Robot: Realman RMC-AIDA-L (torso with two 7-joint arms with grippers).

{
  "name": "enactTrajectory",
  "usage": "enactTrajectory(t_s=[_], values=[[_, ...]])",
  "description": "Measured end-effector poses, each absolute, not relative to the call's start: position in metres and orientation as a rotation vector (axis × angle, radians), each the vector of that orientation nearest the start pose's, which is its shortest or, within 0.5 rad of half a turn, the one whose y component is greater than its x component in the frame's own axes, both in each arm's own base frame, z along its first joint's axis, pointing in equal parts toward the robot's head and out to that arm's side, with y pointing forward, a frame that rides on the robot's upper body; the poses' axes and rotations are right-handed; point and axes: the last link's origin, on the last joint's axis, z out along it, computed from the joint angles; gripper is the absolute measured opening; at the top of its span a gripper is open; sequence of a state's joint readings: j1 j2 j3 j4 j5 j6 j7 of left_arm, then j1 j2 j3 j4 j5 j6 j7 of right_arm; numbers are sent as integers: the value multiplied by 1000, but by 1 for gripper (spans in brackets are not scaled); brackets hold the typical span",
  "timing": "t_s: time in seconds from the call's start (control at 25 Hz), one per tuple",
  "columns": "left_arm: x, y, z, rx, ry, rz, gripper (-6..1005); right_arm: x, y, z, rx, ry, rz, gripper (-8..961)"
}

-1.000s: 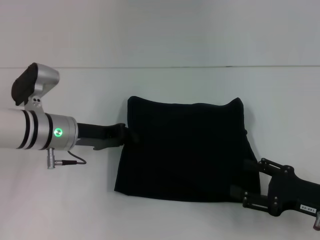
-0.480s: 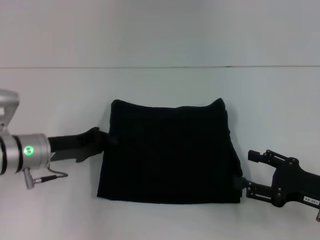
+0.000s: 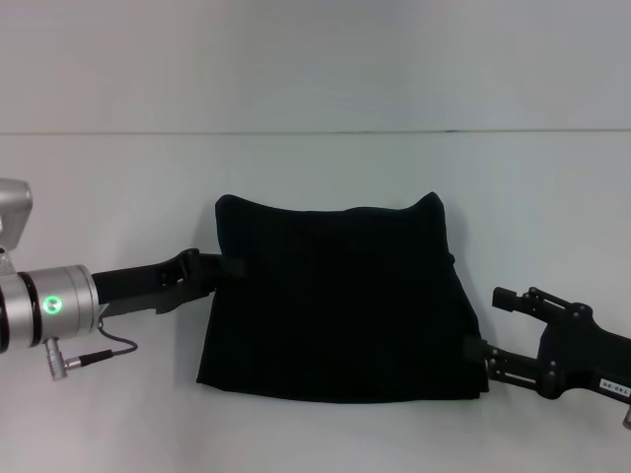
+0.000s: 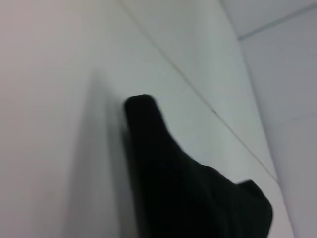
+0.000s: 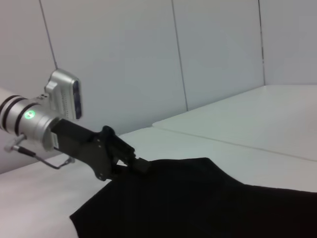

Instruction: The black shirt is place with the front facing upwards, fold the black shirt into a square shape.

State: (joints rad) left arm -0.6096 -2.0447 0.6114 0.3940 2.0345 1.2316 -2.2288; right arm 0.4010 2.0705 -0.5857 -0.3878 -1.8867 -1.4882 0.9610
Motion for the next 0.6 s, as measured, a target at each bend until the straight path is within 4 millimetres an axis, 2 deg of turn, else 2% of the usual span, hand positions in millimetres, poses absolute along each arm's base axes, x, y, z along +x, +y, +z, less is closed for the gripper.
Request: enactTrajectory(t_s=[0.16, 0.32, 0.44, 0.6], values=[[-295, 355, -20, -2090, -1892, -785, 221, 317, 283, -22, -2484, 578, 787, 851], [-298, 351, 0, -2173, -1723, -811, 296, 319, 285, -19, -2453, 589, 794, 851], [-300, 346, 15, -2254, -1513, -855, 398, 317, 286, -18, -2437, 584, 809, 851], [-299, 328, 21, -2432, -1081, -837, 547, 312, 286, -22, -2443, 549, 829, 852]])
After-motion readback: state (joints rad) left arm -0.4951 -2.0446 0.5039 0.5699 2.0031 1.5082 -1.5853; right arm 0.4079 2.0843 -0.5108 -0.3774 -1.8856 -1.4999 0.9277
